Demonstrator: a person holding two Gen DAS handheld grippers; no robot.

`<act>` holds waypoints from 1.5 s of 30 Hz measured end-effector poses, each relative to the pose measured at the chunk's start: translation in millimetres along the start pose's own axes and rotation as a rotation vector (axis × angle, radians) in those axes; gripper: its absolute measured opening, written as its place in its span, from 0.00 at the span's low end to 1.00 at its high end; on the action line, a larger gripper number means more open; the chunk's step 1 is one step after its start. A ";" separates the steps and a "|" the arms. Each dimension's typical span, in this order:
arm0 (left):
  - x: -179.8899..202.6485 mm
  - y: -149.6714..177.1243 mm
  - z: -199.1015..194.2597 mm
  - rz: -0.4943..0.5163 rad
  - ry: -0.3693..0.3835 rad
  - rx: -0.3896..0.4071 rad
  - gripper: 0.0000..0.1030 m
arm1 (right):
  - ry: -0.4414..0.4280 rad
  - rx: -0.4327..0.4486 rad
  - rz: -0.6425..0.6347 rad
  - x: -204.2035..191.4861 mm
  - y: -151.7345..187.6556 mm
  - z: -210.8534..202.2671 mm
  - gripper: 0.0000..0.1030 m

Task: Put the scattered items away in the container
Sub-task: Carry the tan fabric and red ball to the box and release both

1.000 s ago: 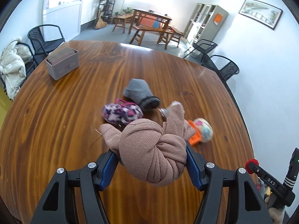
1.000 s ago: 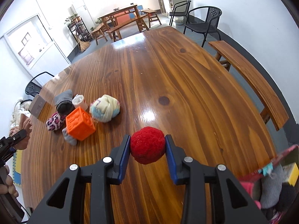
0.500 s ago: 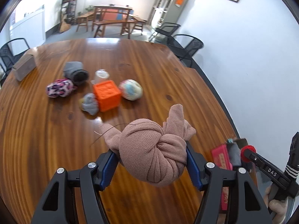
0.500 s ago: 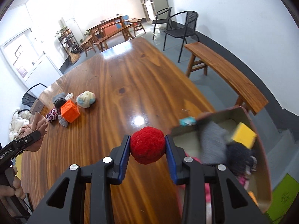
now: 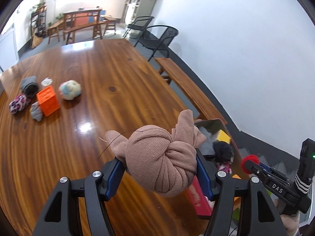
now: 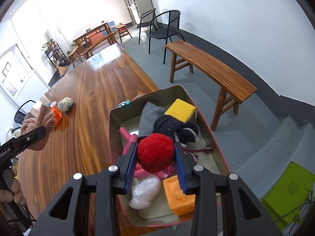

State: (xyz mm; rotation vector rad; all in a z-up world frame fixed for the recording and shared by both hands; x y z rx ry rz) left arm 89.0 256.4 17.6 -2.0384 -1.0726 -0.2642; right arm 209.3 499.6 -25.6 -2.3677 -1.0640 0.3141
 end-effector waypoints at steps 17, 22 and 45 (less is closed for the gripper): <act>95.1 -13.6 63.0 0.130 0.060 -0.071 0.75 | -0.053 0.034 0.034 30.3 11.6 -17.8 0.39; 94.1 -9.3 68.0 0.106 0.042 -0.080 0.82 | -0.082 0.009 0.030 24.2 13.7 -11.0 0.41; -34.4 10.8 -7.4 -0.142 -0.115 0.008 0.99 | -0.135 -0.014 -0.017 -21.9 7.9 -1.8 0.54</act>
Point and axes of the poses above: each gripper's, at about its wrist camera, not at the fingertips, and z roughly the way its jaws point, x to its right, y to its underside, the point moved 6 cm from there along z, roughly the way its jaws point, and after that the axes turned 14 degrees about y, right-handed, at the moved point
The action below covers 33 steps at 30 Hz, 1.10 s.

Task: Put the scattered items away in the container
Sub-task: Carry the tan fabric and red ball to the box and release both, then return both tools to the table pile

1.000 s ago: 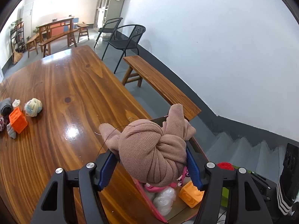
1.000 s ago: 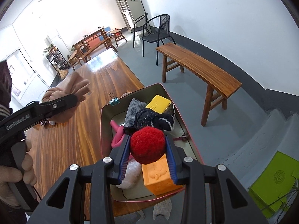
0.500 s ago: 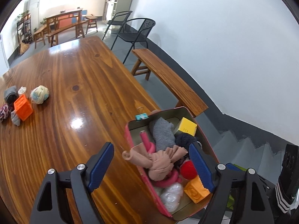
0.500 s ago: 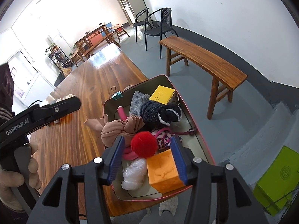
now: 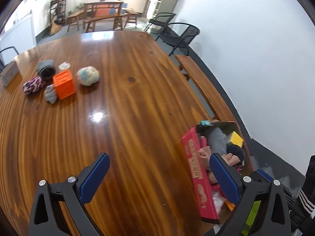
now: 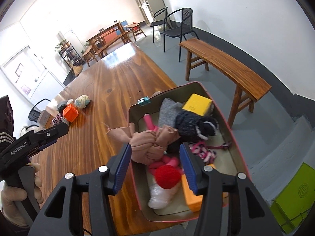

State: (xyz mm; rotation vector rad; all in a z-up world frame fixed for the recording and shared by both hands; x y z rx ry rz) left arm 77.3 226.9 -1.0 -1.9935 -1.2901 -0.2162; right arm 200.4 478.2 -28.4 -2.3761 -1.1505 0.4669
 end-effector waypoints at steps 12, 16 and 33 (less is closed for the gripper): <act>-98.5 0.3 -46.3 -0.146 -0.086 0.064 0.99 | -0.066 -0.012 -0.122 -84.9 -8.2 12.5 0.54; -129.0 1.0 -61.7 -0.188 -0.108 0.083 0.99 | -0.085 -0.022 -0.157 -112.9 -8.9 17.7 0.54; -258.0 -9.9 -118.4 -0.340 -0.195 0.149 0.99 | -0.124 -0.077 -0.226 -218.1 -7.5 45.1 0.54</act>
Point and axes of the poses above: each gripper's, at about its wrist camera, not at the fingertips, and z roughly the way its jaws point, x to its right, y to its underside, the point moved 6 cm from there along z, roughly the way its jaws point, and after that the axes turned 14 degrees about y, right-handed, at the moved point
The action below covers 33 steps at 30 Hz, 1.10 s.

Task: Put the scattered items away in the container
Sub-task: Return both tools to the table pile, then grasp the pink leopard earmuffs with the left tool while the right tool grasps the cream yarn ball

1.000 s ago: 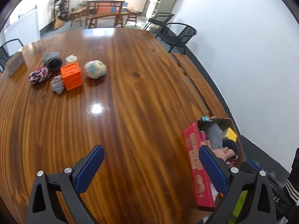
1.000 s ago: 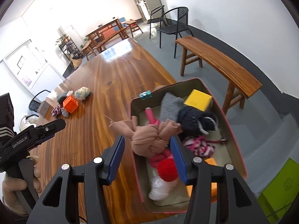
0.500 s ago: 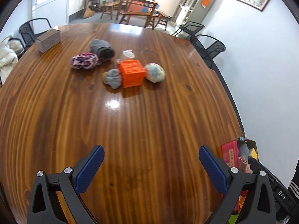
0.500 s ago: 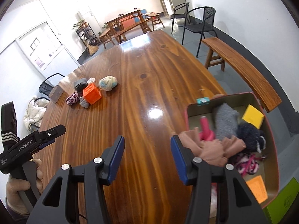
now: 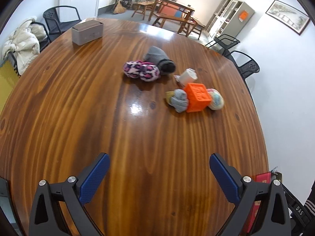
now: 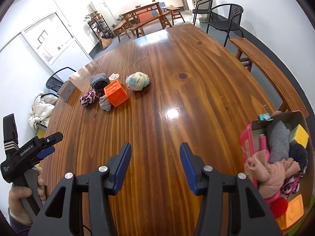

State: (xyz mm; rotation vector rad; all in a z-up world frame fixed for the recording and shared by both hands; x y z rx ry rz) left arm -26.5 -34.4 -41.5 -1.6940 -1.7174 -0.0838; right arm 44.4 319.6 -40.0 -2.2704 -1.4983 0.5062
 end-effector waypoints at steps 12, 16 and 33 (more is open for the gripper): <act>-54.4 -46.8 26.2 0.024 -0.068 -0.012 0.99 | 0.037 -0.052 0.012 -32.3 -6.1 28.6 0.54; -61.9 -66.4 42.6 0.045 -0.073 -0.026 0.99 | 0.053 -0.071 0.023 -37.6 -7.7 39.5 0.54; -63.9 -141.8 123.6 0.116 -0.063 -0.068 0.99 | 0.077 -0.111 0.064 -60.2 -38.3 80.0 0.62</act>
Point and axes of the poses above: each gripper's, at about its wrist camera, not at the fingertips, and z roughly the way its jaws point, x to its right, y to its underside, the point moved 6 cm from there along z, roughly the way its jaws point, and after that the axes turned 14 degrees about y, right-handed, at the moved point
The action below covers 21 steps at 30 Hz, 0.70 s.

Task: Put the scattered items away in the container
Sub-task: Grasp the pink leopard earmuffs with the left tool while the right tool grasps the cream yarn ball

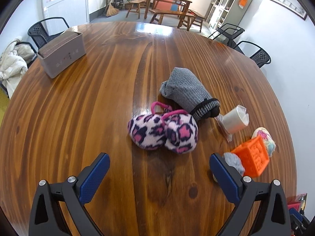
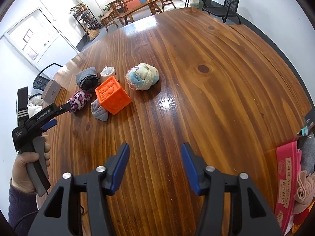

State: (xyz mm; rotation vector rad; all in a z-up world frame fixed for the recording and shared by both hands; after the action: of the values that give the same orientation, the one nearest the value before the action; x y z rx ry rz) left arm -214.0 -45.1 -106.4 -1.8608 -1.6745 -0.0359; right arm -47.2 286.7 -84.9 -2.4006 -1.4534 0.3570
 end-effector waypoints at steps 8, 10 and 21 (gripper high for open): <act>-5.0 -18.0 27.3 0.010 -0.009 -0.012 0.99 | 0.018 -0.008 0.011 -3.3 -12.8 14.6 0.62; -6.7 -20.1 29.9 0.012 -0.011 -0.011 0.99 | 0.018 -0.004 0.010 -5.3 -17.3 16.3 0.62; -6.9 -17.5 42.9 0.077 0.000 -0.030 0.70 | 0.024 0.034 0.009 -20.2 -49.8 31.4 0.62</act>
State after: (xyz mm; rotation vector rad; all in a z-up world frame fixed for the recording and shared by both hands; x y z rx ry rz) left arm -247.4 -31.5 -136.3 -1.9452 -1.6092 -0.0294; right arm -108.3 294.7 -93.5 -2.3779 -1.4152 0.3514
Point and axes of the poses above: each gripper's, at about its wrist camera, not at the fingertips, and z roughly the way its jaws point, x to its right, y to its underside, the point moved 6 cm from there along z, roughly the way its jaws point, and after that the axes turned 14 degrees about y, right-handed, at the moved point
